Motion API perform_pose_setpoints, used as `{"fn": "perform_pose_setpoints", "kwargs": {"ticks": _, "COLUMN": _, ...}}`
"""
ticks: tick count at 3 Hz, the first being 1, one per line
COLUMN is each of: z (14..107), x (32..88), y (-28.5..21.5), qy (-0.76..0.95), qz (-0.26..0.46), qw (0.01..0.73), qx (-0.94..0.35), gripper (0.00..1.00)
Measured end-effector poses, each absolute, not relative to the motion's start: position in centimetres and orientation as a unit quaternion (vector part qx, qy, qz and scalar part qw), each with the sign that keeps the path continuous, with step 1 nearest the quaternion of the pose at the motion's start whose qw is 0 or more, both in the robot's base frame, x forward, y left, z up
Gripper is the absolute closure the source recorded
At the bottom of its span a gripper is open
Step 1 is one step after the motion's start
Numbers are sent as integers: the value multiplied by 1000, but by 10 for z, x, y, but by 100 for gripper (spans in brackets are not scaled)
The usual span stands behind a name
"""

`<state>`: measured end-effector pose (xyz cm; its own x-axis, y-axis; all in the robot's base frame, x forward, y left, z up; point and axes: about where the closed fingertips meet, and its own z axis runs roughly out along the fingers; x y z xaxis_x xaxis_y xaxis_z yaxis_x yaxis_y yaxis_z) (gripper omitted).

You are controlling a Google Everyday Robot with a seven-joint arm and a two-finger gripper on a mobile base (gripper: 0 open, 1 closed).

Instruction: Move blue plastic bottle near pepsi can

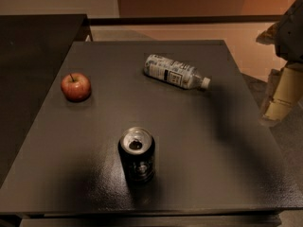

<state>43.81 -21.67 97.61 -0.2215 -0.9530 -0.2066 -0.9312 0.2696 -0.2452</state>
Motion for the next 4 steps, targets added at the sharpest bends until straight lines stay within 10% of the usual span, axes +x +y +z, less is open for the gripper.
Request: {"fn": "perform_pose_setpoints", "kwargs": {"ticks": 4, "z": 974, "x": 479, "y": -198, "qy": 775, "qz": 7, "qw": 190, "qx": -602, "gripper": 0}}
